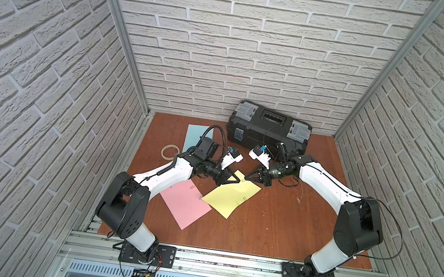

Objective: Unclip the paperclips from the documents
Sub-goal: Remove the paper clip from the document.

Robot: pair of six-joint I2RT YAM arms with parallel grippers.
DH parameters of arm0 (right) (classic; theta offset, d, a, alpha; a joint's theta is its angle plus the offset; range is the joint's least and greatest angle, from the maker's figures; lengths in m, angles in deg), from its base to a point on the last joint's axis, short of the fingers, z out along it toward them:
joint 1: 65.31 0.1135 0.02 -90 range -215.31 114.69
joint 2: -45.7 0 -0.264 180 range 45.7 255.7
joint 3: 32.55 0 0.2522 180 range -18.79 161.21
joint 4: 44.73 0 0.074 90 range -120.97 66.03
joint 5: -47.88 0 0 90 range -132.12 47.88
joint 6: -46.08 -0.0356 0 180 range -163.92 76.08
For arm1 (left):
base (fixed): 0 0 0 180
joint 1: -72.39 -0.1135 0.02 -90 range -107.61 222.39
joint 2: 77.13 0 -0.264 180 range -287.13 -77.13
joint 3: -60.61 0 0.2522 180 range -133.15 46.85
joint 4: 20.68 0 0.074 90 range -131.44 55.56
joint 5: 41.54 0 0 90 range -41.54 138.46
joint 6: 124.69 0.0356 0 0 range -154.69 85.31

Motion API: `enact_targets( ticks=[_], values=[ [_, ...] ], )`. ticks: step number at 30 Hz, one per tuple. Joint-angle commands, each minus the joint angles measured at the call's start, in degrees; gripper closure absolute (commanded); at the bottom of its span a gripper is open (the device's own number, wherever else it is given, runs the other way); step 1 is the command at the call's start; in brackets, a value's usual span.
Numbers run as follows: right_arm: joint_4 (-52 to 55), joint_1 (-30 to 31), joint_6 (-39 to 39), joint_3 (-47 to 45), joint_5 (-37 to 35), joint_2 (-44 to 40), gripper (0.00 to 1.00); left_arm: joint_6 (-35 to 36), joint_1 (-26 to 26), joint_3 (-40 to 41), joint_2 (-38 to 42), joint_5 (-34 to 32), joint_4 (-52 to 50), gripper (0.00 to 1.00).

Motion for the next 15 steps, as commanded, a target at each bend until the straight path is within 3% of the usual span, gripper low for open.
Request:
enact_targets(
  ticks=[1,15],
  values=[
    [-1.7,-1.2,-0.5,-0.8,0.1,-2.7,0.94,1.1,-0.3,0.1,0.6,-0.1,-1.2,1.00],
    [-2.4,-2.0,-1.0,-1.1,0.4,-3.1,0.93,1.5,0.0,0.0,0.2,-0.4,-1.7,1.00]
  ],
)
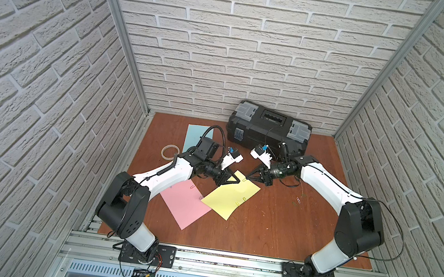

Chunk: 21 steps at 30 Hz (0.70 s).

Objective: Unclip the paperclips from the documents
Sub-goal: Remove the paper clip from the document, then place the paper clip at the center of the board.

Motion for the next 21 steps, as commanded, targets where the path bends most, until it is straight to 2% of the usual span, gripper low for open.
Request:
enact_targets(
  ticks=[1,13,21],
  values=[
    [-1.7,-0.9,-0.3,-0.6,0.4,-2.5,0.93,1.4,-0.1,0.0,0.1,-0.2,-1.1,1.00],
    [-3.3,-1.5,-2.1,-1.4,1.2,-2.9,0.96,1.5,0.0,0.0,0.4,-0.6,-1.1,1.00],
    [-13.4,-5.5,-14.0,-7.3,-0.2,-6.0,0.97,1.4,0.0,0.0,0.6,-0.9,-1.1,1.00]
  ],
)
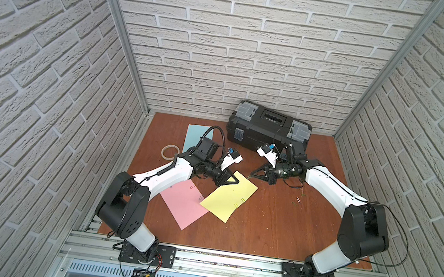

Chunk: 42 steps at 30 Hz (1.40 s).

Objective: Unclip the paperclips from the documents
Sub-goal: Place the paper clip at the center of the board.

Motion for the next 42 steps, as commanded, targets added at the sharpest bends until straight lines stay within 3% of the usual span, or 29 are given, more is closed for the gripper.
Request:
enact_targets(
  ticks=[1,10,19,26,37,42],
  values=[
    [-6.8,-2.0,-7.1,-2.8,-0.3,-3.8,0.97,1.3,-0.1,0.0,0.6,0.2,0.2,1.00],
    [-10.8,-8.9,-21.0,-13.1,-10.9,-10.3,0.97,1.0,0.0,-0.1,0.9,-0.7,0.8,1.00],
    [-13.4,-20.0,-32.8,-24.9,-22.6,-13.6,0.97,0.9,-0.1,0.0,1.5,-1.0,1.4,1.00],
    [-14.4,-24.0,-35.2,-26.2,-29.1,-11.6,0.97,0.9,0.0,0.0,1.7,-1.3,1.5,1.00],
    [-15.9,-25.8,-36.6,-26.6,-33.3,-6.2,0.95,0.9,0.0,0.1,2.4,-2.2,1.4,1.00],
    [-13.7,-26.0,-36.3,-26.2,-35.3,-6.6,0.82,0.9,0.0,0.1,2.4,-2.3,1.7,1.00]
  ],
)
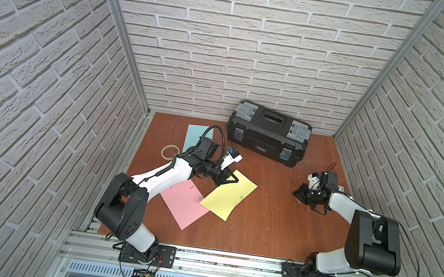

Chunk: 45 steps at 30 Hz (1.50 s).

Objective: Unclip the paperclips from the documents
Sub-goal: Place the paper clip at the center of the board, then adjust the document.

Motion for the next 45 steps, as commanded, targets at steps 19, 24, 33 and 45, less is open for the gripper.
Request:
enact_targets(
  ticks=[19,24,33,45],
  values=[
    [2.7,3.8,6.0,1.9,4.3,-6.7,0.63,-2.1,-0.8,1.2,2.1,1.5,7.0,1.00],
    [-5.5,8.9,6.7,0.6,12.8,-7.9,0.51,-4.5,-2.3,1.9,2.8,3.1,11.0,1.00],
    [-19.8,18.5,8.5,-2.0,22.9,-11.9,0.34,-7.1,-5.5,1.1,5.4,6.1,14.5,1.00],
    [-39.1,22.5,5.5,-3.9,33.9,-11.2,0.30,-11.1,-7.0,-3.2,7.3,10.9,18.0,1.00]
  ],
)
